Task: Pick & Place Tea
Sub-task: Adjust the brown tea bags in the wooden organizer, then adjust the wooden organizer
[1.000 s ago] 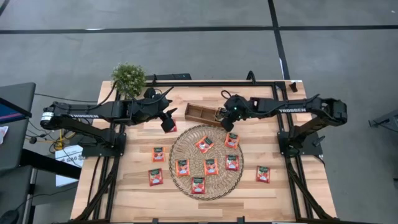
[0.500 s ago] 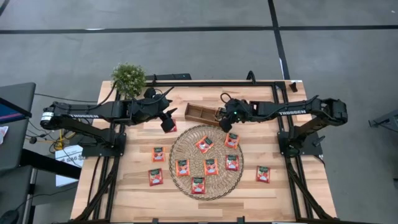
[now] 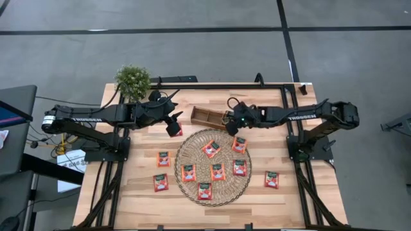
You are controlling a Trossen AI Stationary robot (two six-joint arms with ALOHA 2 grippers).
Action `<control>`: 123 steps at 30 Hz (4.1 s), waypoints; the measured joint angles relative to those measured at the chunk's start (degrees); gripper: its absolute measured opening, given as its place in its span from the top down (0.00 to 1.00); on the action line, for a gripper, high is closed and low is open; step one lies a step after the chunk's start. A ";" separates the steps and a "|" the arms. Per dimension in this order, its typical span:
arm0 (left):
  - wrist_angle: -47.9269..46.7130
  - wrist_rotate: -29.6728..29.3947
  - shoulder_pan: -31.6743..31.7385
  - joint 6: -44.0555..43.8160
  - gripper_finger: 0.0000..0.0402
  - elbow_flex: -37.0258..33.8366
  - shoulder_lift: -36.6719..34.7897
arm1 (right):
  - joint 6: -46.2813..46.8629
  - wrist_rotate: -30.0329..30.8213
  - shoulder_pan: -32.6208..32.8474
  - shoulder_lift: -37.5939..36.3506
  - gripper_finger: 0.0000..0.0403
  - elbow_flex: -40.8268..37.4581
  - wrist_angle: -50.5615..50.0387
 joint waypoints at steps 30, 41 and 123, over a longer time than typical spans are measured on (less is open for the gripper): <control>0.00 0.00 0.00 2.61 0.56 0.00 0.00 | 13.26 8.72 4.49 -0.02 1.00 -0.04 -1.90; 0.00 0.02 0.00 3.28 0.56 0.00 0.00 | 18.37 12.11 7.15 -0.02 1.00 -0.04 -3.28; 0.83 0.50 0.00 4.90 0.56 0.00 0.00 | 18.61 5.81 13.05 11.50 1.00 0.07 -0.47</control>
